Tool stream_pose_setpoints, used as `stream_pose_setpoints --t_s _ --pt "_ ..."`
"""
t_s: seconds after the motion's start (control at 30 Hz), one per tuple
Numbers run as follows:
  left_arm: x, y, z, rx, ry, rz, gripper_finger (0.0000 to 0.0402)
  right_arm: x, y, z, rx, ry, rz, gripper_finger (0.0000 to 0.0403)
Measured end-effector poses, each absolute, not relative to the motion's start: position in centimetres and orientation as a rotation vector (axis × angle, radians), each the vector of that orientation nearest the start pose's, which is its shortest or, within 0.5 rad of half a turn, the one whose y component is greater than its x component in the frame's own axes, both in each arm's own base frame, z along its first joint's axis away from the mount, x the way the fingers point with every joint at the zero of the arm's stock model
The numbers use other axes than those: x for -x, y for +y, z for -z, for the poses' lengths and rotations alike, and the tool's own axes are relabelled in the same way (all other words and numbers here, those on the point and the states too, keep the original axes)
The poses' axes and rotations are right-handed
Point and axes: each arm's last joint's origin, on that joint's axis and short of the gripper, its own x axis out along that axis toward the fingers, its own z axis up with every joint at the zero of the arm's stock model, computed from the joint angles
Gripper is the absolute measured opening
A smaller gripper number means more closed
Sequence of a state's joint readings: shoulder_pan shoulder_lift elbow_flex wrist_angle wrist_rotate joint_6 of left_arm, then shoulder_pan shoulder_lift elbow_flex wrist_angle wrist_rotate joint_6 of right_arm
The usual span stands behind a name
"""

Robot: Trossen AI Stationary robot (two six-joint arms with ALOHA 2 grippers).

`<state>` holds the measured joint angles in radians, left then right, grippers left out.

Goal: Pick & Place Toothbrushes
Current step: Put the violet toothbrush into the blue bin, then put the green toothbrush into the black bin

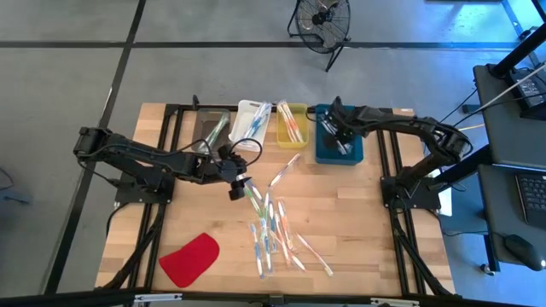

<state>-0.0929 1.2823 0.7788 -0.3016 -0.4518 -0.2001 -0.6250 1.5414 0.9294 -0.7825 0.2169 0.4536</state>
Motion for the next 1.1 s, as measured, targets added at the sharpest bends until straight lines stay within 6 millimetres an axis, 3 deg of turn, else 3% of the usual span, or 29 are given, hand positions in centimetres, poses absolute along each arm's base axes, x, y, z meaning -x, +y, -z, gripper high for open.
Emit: stream_pose_setpoints --t_s 0.37,0.63,1.1 --pt "-25.1 -1.1 -22.0 -0.021 0.778 -0.424 0.0257 -20.3 -15.2 -16.3 -0.707 1.253 0.994 0.0000" --pt "-24.6 -1.1 -21.6 -0.016 0.856 -0.384 0.0257 -20.4 -15.3 -16.2 -0.692 1.243 0.979 0.0002" --pt "-22.9 -1.2 -20.5 0.056 1.061 -0.362 0.0257 -20.5 -15.3 -16.2 -0.688 1.242 0.933 0.0072"
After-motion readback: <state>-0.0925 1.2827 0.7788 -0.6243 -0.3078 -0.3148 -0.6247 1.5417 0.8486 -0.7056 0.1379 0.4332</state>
